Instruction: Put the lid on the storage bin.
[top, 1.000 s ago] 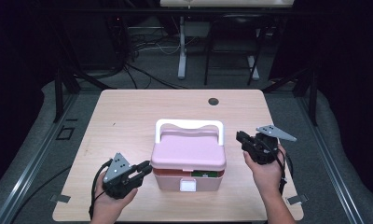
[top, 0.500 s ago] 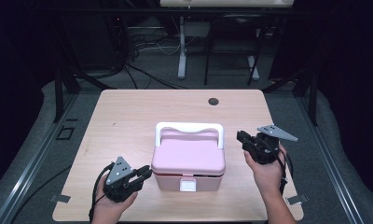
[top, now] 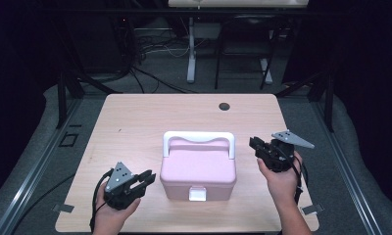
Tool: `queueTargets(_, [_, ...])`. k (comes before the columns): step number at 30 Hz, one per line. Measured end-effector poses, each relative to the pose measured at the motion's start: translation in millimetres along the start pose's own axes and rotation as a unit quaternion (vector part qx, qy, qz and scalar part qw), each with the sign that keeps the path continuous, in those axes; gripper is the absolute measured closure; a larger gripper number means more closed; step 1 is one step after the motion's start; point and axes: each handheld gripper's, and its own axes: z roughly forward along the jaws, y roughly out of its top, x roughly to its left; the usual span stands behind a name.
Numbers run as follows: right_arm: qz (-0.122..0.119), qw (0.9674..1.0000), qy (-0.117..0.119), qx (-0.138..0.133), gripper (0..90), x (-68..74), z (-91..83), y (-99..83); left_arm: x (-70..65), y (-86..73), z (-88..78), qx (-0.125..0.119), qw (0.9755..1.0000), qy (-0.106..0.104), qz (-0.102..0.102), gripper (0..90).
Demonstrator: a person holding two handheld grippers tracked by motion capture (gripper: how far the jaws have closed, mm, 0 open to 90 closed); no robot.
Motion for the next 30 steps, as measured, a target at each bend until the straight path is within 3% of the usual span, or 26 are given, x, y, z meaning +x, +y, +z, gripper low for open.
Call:
queueTargets(7, [0.0, 1.0, 0.002, -0.003, 77.7, -0.2, 1.0, -0.5, 9.6, -1.5, -1.0, -0.012, 0.9997, 0.017, -0.011, 70.3])
queueTargets(11, [0.0, 1.0, 0.006, 0.001, 74.7, -0.5, 1.0, -0.8, 18.5, -6.2, 1.4, -0.017, 0.9991, 0.027, -0.027, 63.7])
queueTargets(22, [-0.006, 0.9997, 0.021, 0.006, 66.0, 1.4, 4.0, -2.0, 32.8, -18.2, 12.1, -0.008, 0.998, 0.042, -0.046, 56.2])
queueTargets(30, [-0.014, 0.9995, 0.027, 0.007, 63.2, 2.6, 5.0, -2.8, 35.6, -23.8, 18.5, 0.001, 0.998, 0.04, -0.05, 55.4])
